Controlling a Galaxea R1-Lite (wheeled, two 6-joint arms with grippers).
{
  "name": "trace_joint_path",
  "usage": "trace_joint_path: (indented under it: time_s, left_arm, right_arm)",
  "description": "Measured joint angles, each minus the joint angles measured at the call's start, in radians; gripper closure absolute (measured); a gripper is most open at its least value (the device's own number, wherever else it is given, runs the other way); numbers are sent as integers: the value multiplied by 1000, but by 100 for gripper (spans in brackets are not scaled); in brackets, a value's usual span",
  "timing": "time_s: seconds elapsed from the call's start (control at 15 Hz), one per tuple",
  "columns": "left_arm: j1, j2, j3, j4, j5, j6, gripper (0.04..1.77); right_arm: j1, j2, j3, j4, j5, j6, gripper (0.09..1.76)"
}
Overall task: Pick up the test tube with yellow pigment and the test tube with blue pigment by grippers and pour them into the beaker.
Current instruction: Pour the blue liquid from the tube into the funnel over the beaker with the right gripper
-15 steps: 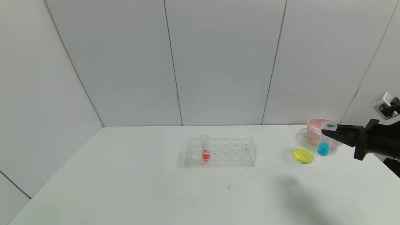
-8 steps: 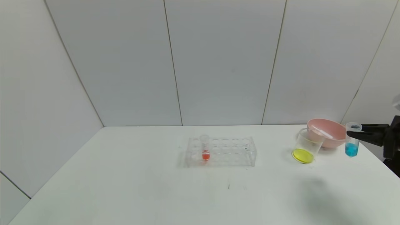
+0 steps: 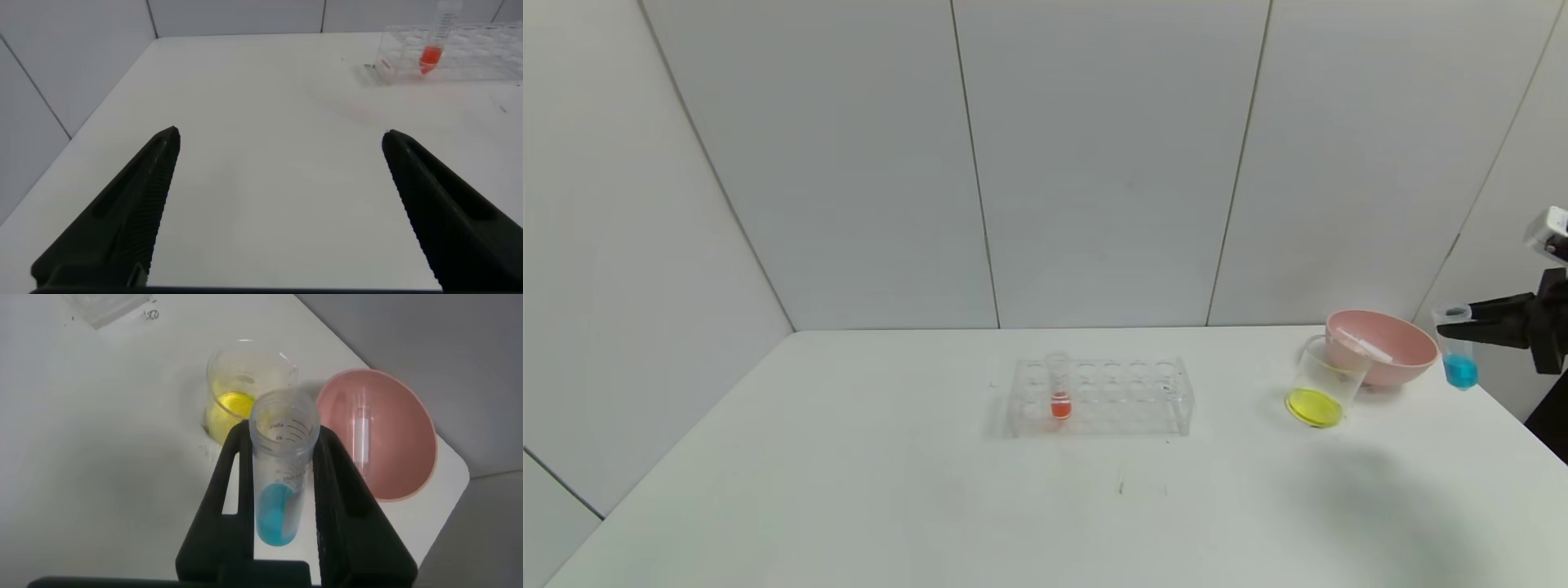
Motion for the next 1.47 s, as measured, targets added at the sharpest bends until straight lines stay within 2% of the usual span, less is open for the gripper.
trace_joint_path:
  time_s: [0.2,0.6,0.73,1.47]
  left_arm:
    - [0,0,0,0,0,0,5]
    - [0,0,0,0,0,0,5]
    - [0,0,0,0,0,0,5]
    - [0,0,0,0,0,0,5]
  right_arm:
    - [22,86,-206,193,-65,-62,136]
    - [74,236,-509,419,-195,-78,136]
    - [94,274,-589,471,-291,-87,136]
    - [244,278,-617,478,-572,-136,136]
